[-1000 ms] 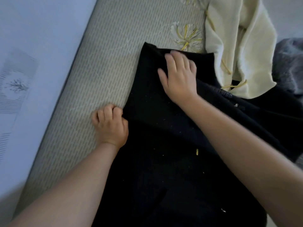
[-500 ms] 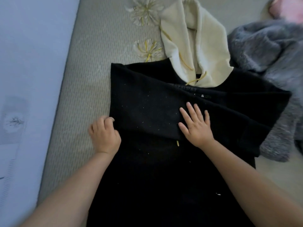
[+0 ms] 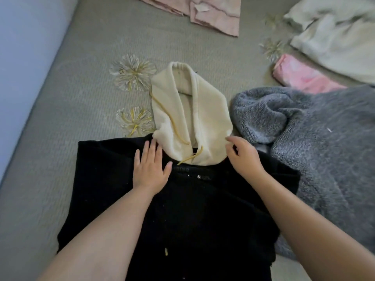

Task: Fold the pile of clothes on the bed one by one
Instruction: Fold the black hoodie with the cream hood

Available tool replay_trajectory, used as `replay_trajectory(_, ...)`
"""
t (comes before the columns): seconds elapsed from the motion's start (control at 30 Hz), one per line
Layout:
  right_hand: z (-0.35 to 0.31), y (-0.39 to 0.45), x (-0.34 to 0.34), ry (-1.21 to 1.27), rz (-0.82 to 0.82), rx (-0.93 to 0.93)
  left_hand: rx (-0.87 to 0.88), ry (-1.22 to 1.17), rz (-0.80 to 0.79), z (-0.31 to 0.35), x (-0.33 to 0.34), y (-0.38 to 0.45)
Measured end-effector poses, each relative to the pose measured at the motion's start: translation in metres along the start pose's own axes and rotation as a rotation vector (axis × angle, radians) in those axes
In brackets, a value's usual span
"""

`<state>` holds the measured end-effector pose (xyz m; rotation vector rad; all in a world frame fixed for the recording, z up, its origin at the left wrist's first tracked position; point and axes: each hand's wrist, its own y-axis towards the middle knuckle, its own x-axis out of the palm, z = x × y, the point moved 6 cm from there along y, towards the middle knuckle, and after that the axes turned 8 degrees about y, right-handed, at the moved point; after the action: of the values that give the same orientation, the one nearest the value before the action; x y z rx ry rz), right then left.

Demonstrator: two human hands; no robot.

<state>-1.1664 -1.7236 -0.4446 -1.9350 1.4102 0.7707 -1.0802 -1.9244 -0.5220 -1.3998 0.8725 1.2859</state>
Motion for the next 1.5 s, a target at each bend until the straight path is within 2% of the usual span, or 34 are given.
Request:
replay_trajectory(0.1, -0.002, 0.052, -0.011, -0.022, 0.017, -0.03, -0.031, 0.032, -0.005, -0.004, 0.012, 0.007)
replay_trajectory(0.2, -0.001, 0.098, -0.005, -0.061, -0.044, -0.015, -0.021, 0.066, -0.032, -0.004, 0.016, 0.01)
replay_trajectory(0.33, 0.002, 0.151, 0.013, -0.047, -0.095, 0.116, -0.013, 0.062, -0.084, -0.003, 0.013, 0.014)
replay_trajectory(0.47, 0.005, 0.184, 0.031, 0.09, -0.11, 0.333, -0.025, 0.065, -0.141, -0.003, 0.012, 0.015)
replay_trajectory(0.6, -0.001, 0.19, 0.03, 0.153, -0.094, 0.353, 0.014, 0.134, -0.124, 0.002, 0.006, 0.018)
replay_trajectory(0.77, -0.029, 0.151, 0.009, 0.155, -0.072, 0.157, -0.01, 0.107, -0.152, -0.004, 0.016, 0.015)
replay_trajectory(0.93, -0.043, 0.078, -0.011, 0.088, 0.011, -0.053, 0.001, 0.072, -0.064, -0.004, 0.014, 0.012)
replay_trajectory(1.03, -0.042, 0.034, -0.026, 0.127, 0.072, -0.054, -0.055, -0.187, 0.098, -0.007, -0.006, -0.002)
replay_trajectory(1.13, -0.042, -0.006, -0.037, 0.173, 0.099, -0.05, -0.239, -0.577, 0.275, -0.026, -0.035, -0.036)
replay_trajectory(1.2, -0.045, -0.032, -0.04, 0.174, 0.091, -0.033, -0.282, -0.683, 0.373, -0.039, -0.059, -0.06)
replay_trajectory(1.3, -0.055, -0.07, -0.045, 0.155, 0.089, -0.061, -0.128, -0.75, 0.436, -0.036, -0.112, -0.081)
replay_trajectory(1.4, -0.065, -0.104, -0.047, 0.113, 0.062, -0.149, 0.113, -0.513, 0.343, -0.015, -0.145, -0.079)
replay_trajectory(1.5, -0.063, -0.132, -0.045, 0.017, 0.03, -0.138, 0.25, -0.32, 0.306, -0.004, -0.152, -0.082)
